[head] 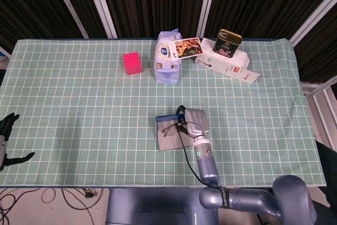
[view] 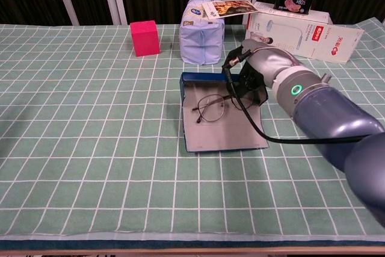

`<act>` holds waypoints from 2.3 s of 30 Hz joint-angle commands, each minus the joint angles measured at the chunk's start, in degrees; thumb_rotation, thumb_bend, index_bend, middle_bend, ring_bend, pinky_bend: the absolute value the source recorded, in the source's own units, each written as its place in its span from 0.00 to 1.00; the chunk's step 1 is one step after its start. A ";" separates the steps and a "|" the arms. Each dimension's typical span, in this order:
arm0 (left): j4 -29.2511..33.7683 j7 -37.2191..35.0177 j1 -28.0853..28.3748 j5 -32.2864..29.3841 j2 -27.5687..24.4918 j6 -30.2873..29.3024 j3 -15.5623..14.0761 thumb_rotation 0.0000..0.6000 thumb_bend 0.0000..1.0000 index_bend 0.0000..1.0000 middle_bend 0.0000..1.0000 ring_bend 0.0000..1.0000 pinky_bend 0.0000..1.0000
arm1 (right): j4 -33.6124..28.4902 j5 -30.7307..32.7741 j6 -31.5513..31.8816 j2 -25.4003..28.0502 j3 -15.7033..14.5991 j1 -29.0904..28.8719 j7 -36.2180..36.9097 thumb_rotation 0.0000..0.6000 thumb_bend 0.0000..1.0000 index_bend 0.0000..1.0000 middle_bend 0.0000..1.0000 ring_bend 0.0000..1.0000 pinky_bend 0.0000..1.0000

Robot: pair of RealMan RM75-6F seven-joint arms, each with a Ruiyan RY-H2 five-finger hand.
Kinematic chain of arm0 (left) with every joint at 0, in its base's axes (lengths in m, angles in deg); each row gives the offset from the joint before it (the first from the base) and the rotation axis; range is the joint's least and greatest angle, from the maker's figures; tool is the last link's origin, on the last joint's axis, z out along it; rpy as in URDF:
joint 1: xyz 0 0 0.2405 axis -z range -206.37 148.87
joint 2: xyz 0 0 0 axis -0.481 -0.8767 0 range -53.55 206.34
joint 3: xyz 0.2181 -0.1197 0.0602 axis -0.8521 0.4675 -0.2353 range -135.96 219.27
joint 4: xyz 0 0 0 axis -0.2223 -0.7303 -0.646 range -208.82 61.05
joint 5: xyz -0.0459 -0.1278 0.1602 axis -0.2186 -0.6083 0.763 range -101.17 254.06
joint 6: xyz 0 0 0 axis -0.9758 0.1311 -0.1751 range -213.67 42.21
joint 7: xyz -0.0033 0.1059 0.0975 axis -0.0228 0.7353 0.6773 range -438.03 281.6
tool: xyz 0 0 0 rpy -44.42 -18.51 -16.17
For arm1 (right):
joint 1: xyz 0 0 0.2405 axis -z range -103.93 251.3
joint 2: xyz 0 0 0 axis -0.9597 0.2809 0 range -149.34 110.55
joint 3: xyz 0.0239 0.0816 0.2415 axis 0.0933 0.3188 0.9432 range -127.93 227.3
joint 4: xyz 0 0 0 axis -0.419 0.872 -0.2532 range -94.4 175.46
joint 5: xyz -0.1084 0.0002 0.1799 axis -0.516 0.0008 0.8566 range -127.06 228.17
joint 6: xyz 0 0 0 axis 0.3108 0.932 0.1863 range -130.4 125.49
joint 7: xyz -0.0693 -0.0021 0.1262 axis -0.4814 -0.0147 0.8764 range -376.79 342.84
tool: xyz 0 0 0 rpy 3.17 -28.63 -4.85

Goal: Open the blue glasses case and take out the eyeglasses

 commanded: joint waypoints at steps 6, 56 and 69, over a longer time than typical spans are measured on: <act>0.01 -0.24 -0.01 0.10 -0.04 0.00 -0.03 1.00 0.00 0.00 0.00 0.00 0.00 | 3.38 -4.28 -0.51 -1.81 -1.61 1.29 -0.75 1.00 0.56 0.51 0.91 0.98 1.00; 0.19 -1.25 0.37 -0.99 -0.22 0.88 0.46 1.00 0.00 0.00 0.00 0.00 0.00 | 35.34 -12.93 -12.21 -14.74 15.13 -11.40 8.35 1.00 0.56 0.50 0.91 0.98 1.00; 0.25 -1.20 0.02 0.27 -0.10 -0.21 0.16 1.00 0.00 0.00 0.00 0.00 0.00 | 30.87 -9.95 -11.54 -13.56 16.29 -11.50 0.36 1.00 0.29 0.00 0.90 0.97 1.00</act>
